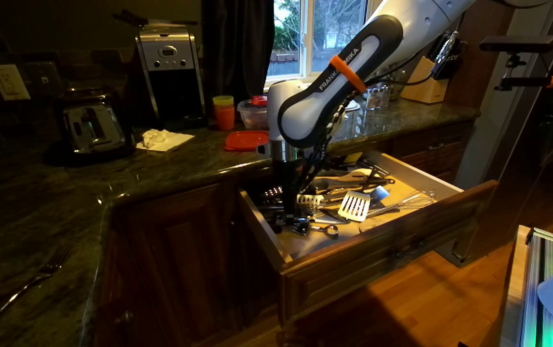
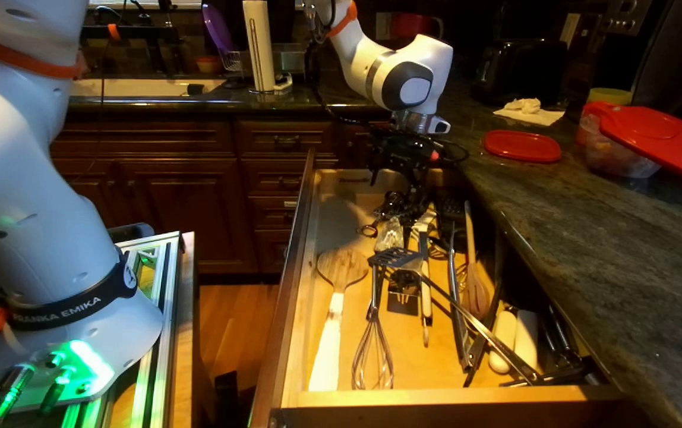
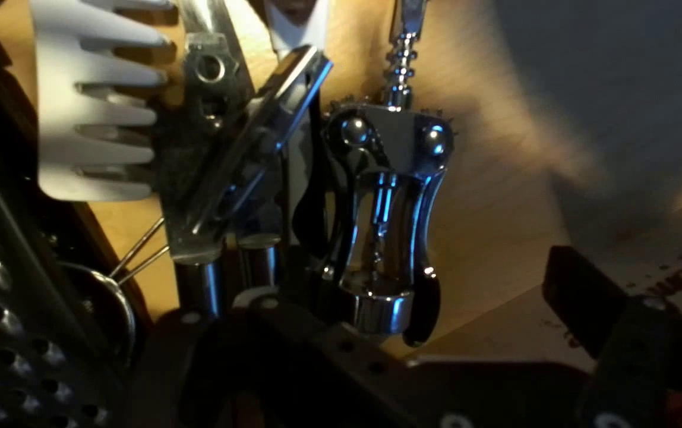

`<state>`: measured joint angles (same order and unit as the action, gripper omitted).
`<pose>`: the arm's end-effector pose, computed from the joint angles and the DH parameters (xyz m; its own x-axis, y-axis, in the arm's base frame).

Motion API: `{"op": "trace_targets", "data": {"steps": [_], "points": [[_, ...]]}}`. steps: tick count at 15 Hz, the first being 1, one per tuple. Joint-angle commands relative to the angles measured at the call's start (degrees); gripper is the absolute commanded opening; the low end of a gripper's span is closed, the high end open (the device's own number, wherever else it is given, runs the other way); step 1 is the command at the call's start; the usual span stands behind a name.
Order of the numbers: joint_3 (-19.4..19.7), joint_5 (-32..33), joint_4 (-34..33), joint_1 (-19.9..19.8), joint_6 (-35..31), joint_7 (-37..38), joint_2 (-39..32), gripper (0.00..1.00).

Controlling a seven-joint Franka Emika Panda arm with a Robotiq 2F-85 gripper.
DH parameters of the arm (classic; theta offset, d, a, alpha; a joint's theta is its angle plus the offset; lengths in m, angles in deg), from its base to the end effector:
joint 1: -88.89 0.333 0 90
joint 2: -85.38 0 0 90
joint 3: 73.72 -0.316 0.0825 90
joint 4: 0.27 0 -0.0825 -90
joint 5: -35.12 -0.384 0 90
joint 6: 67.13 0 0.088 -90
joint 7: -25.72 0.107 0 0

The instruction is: Put the can opener into the drawer

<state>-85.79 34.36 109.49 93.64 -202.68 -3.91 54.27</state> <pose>0.5942 0.1749 0.2073 0.7131 0.7009 -0.0150 0.6923 -0.7074 -0.1425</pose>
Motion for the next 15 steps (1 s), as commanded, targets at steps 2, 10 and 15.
{"op": "trace_targets", "data": {"steps": [2,10,15], "points": [[1.5,4.5,11.1,2.4,-4.9,9.0,10.0,1.0],[0.6,-15.0,32.4,-0.7,-1.1,13.5,34.1,1.0],[5.5,-13.1,42.4,-1.0,0.0,24.2,50.2,1.0]]}}
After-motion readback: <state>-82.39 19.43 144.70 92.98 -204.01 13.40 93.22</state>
